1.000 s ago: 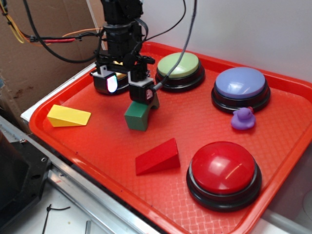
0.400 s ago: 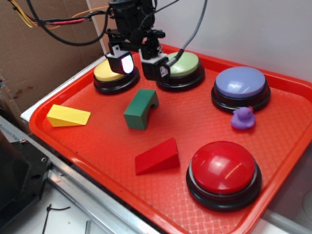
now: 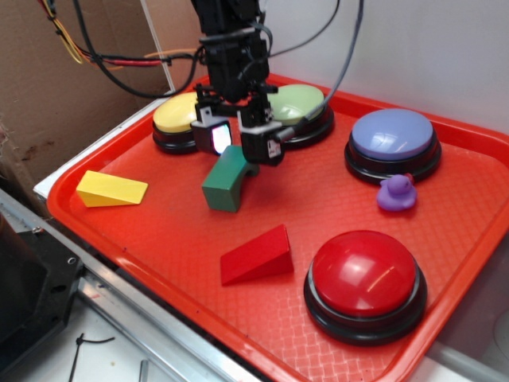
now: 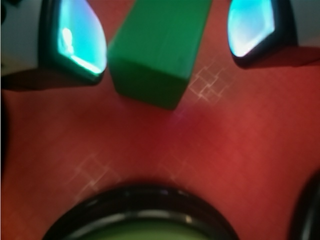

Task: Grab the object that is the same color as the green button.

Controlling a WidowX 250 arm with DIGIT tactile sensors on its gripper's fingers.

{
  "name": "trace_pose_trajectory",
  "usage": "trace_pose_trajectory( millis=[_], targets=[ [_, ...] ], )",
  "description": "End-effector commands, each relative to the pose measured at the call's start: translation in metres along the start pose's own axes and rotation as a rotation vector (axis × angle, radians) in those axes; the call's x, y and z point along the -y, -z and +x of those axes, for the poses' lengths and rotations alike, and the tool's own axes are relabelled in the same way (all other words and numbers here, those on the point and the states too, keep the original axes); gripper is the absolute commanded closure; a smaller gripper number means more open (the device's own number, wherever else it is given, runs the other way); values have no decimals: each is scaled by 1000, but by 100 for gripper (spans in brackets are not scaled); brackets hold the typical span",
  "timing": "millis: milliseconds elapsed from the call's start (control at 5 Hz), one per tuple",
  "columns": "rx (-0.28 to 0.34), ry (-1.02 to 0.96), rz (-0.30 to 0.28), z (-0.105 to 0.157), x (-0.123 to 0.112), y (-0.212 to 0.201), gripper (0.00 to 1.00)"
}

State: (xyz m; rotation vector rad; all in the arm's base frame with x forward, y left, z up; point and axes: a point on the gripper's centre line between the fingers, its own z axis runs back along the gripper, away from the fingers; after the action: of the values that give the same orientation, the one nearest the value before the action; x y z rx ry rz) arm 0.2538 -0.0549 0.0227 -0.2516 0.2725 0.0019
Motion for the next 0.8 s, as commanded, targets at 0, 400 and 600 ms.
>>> trace_pose_trajectory(
  millis=[0, 400, 600],
  targets=[
    [23, -13, 90, -2, -20, 3, 0],
    [260, -197, 306, -17, -36, -48, 100],
    [521, -311, 252, -29, -39, -96, 100]
  ],
)
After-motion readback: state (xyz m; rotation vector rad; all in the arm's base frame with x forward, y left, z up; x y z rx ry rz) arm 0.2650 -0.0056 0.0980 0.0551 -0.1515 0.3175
